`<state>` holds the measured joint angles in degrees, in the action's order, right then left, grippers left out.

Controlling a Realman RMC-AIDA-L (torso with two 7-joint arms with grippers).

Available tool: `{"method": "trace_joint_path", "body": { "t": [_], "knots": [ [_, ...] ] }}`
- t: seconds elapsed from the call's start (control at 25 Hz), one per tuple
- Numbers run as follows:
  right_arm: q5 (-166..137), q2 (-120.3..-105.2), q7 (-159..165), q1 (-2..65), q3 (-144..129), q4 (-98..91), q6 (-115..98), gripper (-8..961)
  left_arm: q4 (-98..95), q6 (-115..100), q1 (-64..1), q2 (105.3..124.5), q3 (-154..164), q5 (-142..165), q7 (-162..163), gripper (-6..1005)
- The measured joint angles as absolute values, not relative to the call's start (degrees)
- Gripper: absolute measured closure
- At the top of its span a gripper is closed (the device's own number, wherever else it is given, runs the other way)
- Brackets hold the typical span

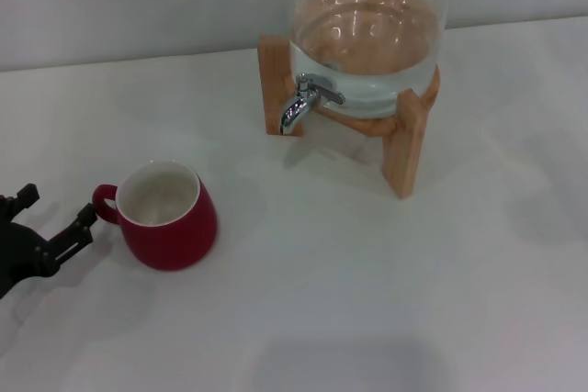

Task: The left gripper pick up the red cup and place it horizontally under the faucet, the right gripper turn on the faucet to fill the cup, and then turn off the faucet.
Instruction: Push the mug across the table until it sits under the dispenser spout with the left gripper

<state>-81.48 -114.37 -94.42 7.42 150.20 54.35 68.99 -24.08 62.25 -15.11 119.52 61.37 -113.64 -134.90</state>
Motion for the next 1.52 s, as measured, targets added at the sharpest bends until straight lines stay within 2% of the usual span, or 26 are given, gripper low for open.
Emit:
{"method": "trace_joint_path", "body": {
  "t": [1.04,1.52],
  "knots": [
    [-81.5,-114.43,-94.5,7.1,150.2,54.3,69.0,231,-22.6,59.9,-16.6,119.51,61.5,-113.7,-134.9,112],
    [-81.5,-114.43,-94.5,6.9,150.2,54.3,69.0,231,-21.2,58.0,-19.3,119.45,61.5,-113.9,-135.1,112]
  ]
}}
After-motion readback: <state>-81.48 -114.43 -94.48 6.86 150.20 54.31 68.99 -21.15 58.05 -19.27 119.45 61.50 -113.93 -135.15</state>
